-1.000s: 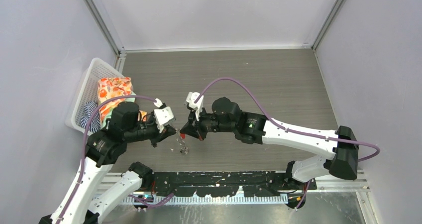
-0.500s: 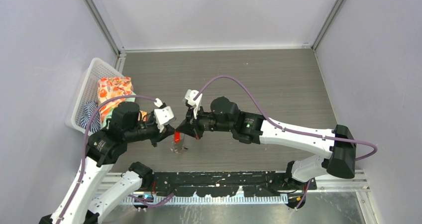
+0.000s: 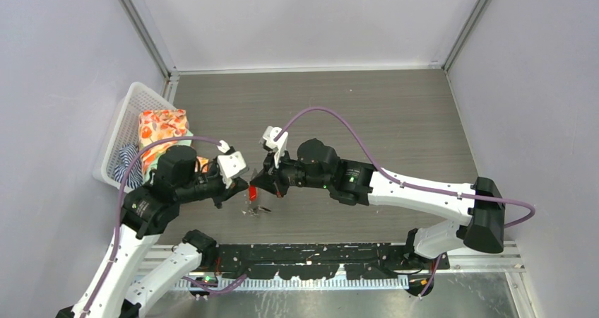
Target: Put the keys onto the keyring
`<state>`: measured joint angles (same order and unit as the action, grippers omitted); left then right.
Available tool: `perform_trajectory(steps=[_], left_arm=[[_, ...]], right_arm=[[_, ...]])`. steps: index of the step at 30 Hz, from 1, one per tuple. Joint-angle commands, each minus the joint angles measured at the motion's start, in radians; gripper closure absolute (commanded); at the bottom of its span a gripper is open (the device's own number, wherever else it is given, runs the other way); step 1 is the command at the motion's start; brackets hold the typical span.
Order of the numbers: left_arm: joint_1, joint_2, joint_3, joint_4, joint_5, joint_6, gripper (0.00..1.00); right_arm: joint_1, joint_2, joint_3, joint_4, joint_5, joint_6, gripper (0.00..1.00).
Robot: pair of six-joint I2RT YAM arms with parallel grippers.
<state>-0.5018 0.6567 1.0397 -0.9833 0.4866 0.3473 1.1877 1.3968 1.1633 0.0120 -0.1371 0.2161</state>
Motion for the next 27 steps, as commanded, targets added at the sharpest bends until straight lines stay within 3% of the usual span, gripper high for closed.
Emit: perform_trajectory(steps=[1,27], left_arm=[[0.000,-0.017,0.003,0.055,0.028,0.007,1.00],[0.001,-0.092,-0.030,0.100,0.050,0.052,1.00]], right_arm=[[-0.004,-0.011,0.040,0.009,0.077,0.015,0.99],[-0.036,-0.008,0.033,-0.018,0.060,0.096,0.99]])
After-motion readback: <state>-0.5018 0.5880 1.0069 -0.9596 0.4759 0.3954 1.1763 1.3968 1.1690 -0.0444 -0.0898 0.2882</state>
